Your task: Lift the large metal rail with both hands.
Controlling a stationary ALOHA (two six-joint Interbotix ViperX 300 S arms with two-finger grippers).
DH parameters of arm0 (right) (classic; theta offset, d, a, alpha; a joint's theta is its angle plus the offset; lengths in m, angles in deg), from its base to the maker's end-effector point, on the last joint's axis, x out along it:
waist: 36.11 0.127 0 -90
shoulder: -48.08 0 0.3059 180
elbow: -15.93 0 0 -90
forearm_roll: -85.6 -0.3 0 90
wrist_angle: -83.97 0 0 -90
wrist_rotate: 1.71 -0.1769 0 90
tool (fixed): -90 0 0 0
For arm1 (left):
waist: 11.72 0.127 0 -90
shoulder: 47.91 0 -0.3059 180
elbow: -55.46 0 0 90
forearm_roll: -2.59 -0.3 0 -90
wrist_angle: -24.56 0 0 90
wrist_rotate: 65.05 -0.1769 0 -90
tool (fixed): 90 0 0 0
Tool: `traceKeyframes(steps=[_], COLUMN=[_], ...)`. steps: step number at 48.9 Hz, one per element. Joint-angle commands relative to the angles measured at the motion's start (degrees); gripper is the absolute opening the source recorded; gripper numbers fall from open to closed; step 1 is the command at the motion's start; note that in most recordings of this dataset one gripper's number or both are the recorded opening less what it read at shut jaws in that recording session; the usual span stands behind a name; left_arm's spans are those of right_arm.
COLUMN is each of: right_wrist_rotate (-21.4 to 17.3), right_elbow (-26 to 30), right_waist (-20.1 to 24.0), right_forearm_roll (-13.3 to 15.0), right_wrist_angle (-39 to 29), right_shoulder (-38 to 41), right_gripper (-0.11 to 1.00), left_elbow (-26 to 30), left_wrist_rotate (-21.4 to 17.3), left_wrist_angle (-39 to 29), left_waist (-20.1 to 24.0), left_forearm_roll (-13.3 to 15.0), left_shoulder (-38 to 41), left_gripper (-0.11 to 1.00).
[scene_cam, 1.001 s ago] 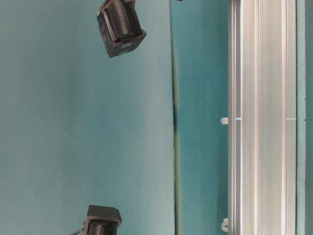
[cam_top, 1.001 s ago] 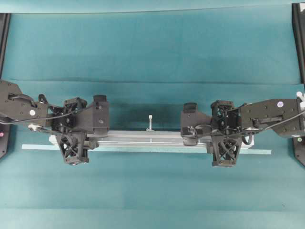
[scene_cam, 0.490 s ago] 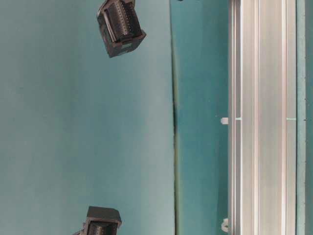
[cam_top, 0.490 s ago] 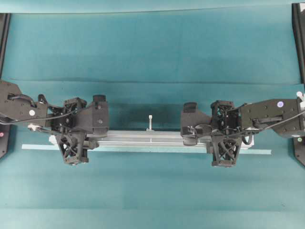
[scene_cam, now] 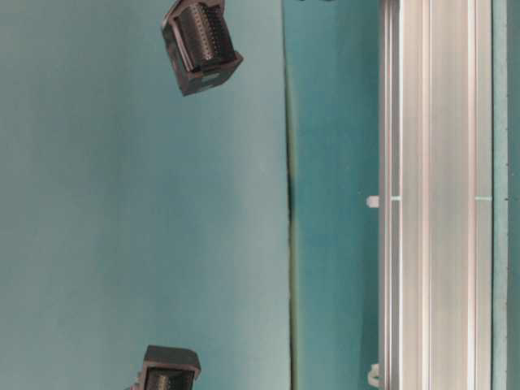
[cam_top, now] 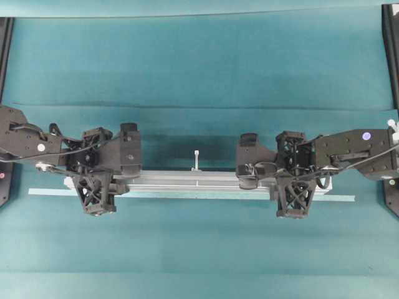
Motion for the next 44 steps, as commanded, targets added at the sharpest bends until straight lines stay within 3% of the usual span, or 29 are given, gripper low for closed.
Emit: traceKeyframes(steps=[1, 8, 15, 19, 31, 44], right_wrist_rotate=[-0.70, -0.88, -0.79, -0.88, -1.14, -4.57], right_elbow=[0.53, 0.62, 0.88, 0.97, 1.85, 2.29], right_waist=[0.26, 0.18, 0.26, 0.70, 0.53, -1.41], right_forearm_roll=[-0.18, -0.18, -0.26, -0.44, -0.18, 1.14], right_wrist_angle=[-0.88, -1.05, -1.32, -1.32, -2.72, -4.13], right_shoulder=[0.35, 0.35, 0.35, 0.35, -0.97, -9.49], right_gripper=[0.74, 0.85, 0.89, 0.89, 0.91, 0.92], left_elbow=[-0.09, -0.09, 0.26, 0.70, 1.41, 1.23], left_wrist_rotate=[2.90, 2.81, 1.23, -0.26, -2.55, -2.99], left_wrist_angle=[-0.88, -0.88, 0.00, 0.35, -1.58, -5.36], left_waist=[0.44, 0.44, -0.09, -0.35, -0.35, -0.26], left_forearm_roll=[0.26, 0.44, 0.44, 0.26, 0.44, 0.44], left_shoulder=[-0.62, -0.53, -0.53, -0.53, -2.81, -14.33], left_gripper=[0.36, 0.38, 0.80, 0.96, 0.94, 0.95])
